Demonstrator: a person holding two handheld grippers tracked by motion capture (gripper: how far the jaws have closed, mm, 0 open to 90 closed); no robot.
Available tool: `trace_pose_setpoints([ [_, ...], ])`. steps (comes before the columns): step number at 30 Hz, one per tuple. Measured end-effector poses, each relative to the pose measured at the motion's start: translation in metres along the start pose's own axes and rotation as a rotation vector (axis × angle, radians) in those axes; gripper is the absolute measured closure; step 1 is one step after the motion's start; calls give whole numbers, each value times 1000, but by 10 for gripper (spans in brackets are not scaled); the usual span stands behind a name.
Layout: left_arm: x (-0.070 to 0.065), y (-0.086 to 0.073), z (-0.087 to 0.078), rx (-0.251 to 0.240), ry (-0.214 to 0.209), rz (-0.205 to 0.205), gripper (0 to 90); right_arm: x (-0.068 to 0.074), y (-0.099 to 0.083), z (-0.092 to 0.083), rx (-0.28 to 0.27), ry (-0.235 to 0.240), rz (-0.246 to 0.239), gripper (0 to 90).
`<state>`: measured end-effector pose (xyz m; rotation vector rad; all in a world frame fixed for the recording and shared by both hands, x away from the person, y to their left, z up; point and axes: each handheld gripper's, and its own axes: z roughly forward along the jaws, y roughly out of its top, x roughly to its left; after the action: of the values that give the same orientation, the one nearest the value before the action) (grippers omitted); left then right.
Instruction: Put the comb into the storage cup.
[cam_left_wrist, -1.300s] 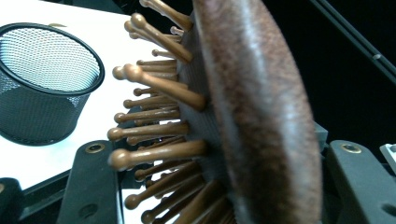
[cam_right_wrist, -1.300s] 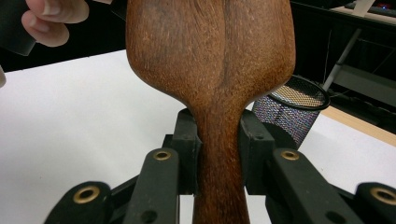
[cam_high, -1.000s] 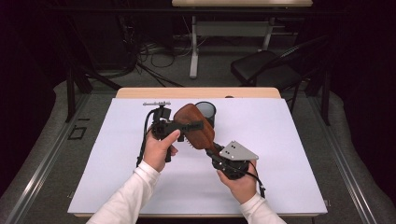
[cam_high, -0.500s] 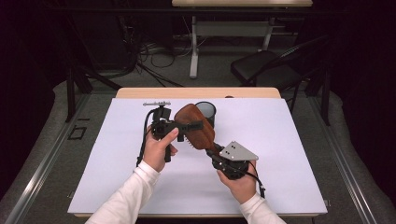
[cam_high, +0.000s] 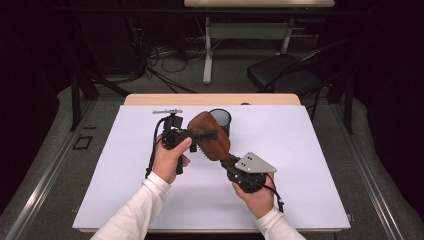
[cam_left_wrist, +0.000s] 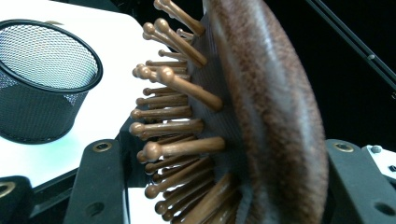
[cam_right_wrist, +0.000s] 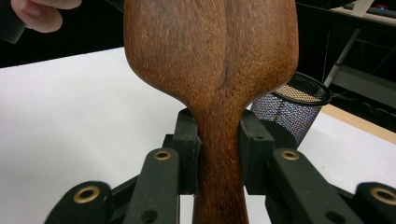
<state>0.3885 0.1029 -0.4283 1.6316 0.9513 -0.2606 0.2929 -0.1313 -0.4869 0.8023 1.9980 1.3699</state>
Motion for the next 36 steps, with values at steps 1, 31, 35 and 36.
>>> trace_pose_setpoints([
  [1,0,0,0,1,0,0,427,0,0,0,0,0,1,723],
  [31,-4,0,2,15,13,-49,477,-2,-3,4,9,15,23,715],
  [35,-4,0,3,15,9,-66,480,-3,-3,3,7,13,27,709],
  [36,-4,1,3,16,10,-68,481,-3,-3,3,4,11,32,704],
])
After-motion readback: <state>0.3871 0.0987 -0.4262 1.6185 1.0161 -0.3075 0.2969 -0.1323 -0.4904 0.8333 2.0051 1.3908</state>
